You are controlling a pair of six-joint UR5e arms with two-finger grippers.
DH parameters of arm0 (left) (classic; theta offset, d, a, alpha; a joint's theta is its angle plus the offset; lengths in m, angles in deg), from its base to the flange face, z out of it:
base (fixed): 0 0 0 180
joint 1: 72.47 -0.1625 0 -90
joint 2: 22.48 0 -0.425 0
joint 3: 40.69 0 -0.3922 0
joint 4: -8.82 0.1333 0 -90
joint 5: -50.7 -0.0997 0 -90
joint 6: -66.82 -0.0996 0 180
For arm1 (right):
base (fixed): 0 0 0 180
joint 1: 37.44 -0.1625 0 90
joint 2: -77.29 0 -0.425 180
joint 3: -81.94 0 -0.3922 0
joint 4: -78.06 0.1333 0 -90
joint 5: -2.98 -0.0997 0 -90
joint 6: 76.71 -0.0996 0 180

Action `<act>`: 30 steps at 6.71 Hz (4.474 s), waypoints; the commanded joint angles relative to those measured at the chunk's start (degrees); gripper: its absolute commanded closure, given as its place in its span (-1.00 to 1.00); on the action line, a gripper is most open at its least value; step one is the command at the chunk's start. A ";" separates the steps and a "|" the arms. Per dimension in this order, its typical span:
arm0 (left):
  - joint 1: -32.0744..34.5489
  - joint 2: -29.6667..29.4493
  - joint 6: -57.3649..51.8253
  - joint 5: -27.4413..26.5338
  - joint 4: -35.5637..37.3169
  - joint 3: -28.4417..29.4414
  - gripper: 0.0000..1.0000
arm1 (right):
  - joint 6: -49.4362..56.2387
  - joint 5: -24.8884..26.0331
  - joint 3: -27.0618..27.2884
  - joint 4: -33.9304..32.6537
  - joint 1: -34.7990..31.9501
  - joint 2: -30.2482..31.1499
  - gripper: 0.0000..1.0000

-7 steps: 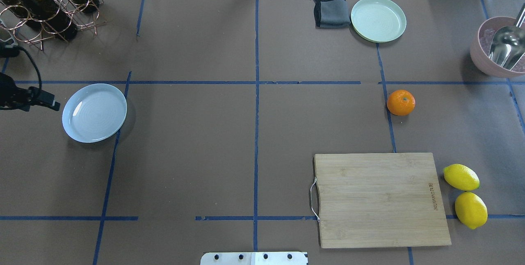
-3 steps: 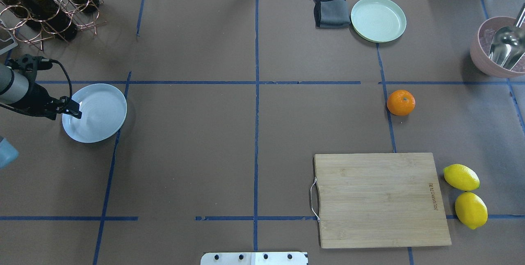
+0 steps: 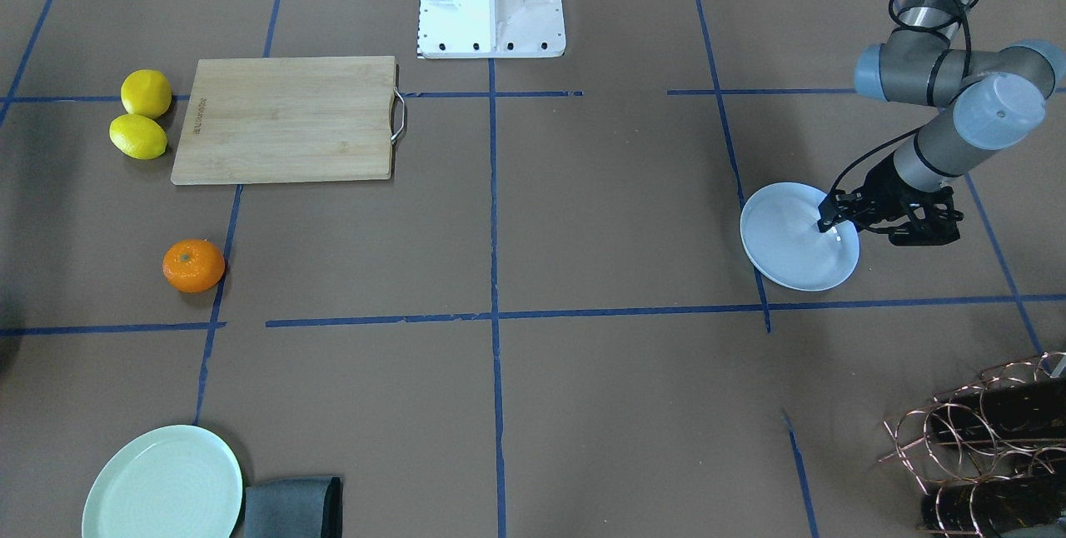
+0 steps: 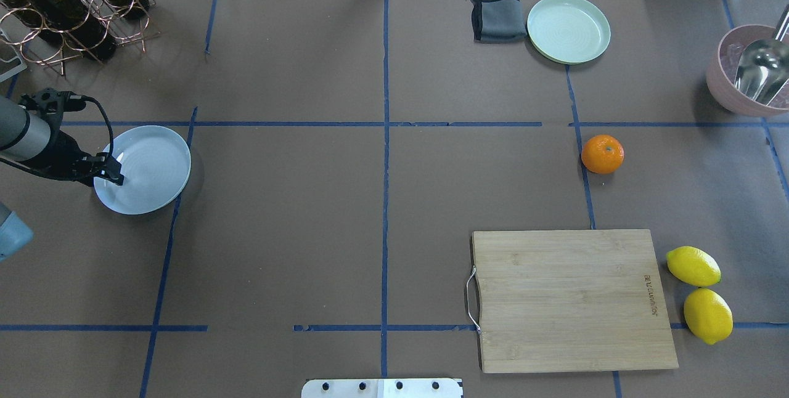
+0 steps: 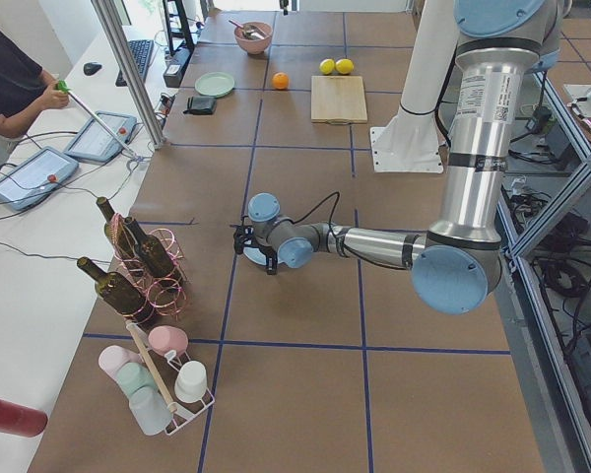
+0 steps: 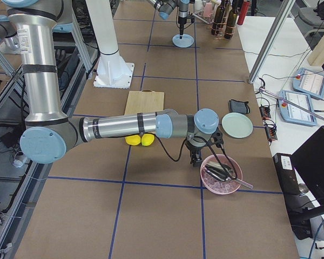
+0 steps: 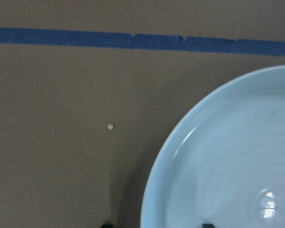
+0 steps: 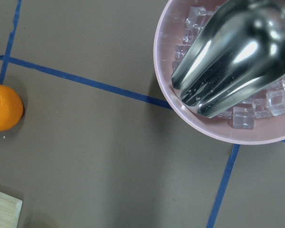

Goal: Pick orange to plate
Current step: 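Reach the left gripper toward the white plate's near rim, then push the white plate with the left gripper toward the table center, then hold the plate with the left gripper while the right gripper reaches the orange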

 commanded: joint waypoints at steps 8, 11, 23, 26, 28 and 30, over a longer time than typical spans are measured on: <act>-0.47 -12.72 16.94 5.63 -0.04 -4.02 1.00 | 0.02 0.09 0.30 2.54 0.01 1.04 -1.00; -13.81 -25.31 35.98 -2.14 0.14 -2.88 1.00 | -0.08 0.18 -0.06 9.41 0.01 3.95 -1.00; -19.11 -27.71 37.69 -12.56 -5.75 -3.32 -0.77 | -62.75 10.42 2.31 34.98 23.26 -2.27 -1.00; -19.19 -26.83 37.60 -12.65 -5.84 -3.32 -0.84 | -72.29 20.28 4.34 34.90 31.88 -3.42 -1.00; -19.19 -26.74 37.60 -12.74 -5.84 -3.32 -0.87 | -73.55 23.02 3.90 34.99 34.54 -3.78 -1.00; -19.19 -26.74 37.60 -12.83 -5.84 -3.32 -0.89 | -73.47 26.97 3.81 34.90 36.82 -3.78 -1.00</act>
